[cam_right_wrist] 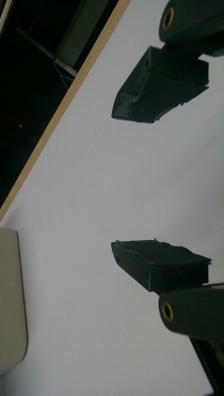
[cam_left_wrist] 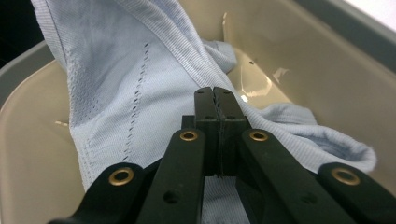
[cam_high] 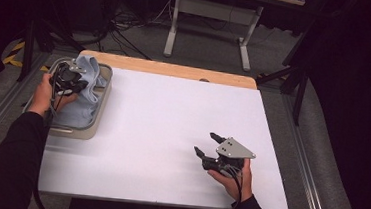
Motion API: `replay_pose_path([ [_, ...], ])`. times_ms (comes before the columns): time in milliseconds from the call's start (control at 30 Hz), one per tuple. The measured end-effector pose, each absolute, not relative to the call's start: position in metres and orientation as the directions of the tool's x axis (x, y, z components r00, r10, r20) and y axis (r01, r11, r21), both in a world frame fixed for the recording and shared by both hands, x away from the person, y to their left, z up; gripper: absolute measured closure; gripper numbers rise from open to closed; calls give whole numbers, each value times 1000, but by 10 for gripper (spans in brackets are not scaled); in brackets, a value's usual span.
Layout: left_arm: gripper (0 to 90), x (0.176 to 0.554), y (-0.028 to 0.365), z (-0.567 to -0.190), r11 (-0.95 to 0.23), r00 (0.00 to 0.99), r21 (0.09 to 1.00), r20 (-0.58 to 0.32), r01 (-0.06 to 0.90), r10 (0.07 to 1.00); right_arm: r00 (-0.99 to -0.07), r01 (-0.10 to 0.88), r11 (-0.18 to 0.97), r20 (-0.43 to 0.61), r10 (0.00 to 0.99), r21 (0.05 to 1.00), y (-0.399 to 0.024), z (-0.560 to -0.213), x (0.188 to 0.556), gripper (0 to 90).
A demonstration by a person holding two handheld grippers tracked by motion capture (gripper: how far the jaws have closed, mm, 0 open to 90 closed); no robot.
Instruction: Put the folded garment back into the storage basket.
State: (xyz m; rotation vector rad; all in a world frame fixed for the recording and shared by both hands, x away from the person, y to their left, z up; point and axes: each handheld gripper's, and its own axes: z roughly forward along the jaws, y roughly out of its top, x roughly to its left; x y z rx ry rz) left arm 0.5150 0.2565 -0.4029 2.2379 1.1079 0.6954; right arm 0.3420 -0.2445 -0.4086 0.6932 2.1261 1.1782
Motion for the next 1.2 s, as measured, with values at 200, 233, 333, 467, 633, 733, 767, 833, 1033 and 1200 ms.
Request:
replay_pose_path([
  [200, 895, 508, 260, -395, -496, 499, 693, 222, 524, 837, -682, 146, 464, -251, 687, 874, -244, -408, 341, 304],
  [233, 895, 507, 261, -393, -490, 495, 700, 221, 519, 840, -682, 145, 463, -251, 687, 874, -244, -408, 341, 304],
  [333, 895, 504, 263, -389, -482, 493, 716, 219, 506, 842, -682, 146, 462, -249, 687, 875, -244, -407, 342, 303],
  [467, 895, 501, 263, -386, -481, 489, 728, 227, 489, 842, -681, 140, 464, -255, 686, 875, -244, -407, 341, 301],
  [633, 890, 496, 262, -381, -470, 488, 755, 228, 457, 842, -681, 136, 464, -258, 686, 875, -244, -407, 341, 298],
  [733, 872, 493, 260, -379, -461, 485, 773, 229, 436, 844, -682, 135, 465, -259, 684, 875, -244, -406, 341, 298],
  [767, 860, 492, 259, -378, -458, 490, 779, 226, 428, 842, -682, 135, 465, -259, 684, 875, -244, -406, 341, 298],
  [833, 861, 491, 259, -377, -457, 495, 783, 224, 421, 840, -682, 135, 466, -260, 684, 874, -244, -406, 340, 298],
  [1033, 810, 486, 254, -373, -452, 504, 800, 223, 394, 835, -684, 135, 466, -258, 683, 874, -243, -407, 340, 298],
  [1200, 761, 482, 251, -371, -452, 507, 808, 228, 377, 831, -684, 136, 467, -258, 682, 874, -242, -407, 341, 297],
])
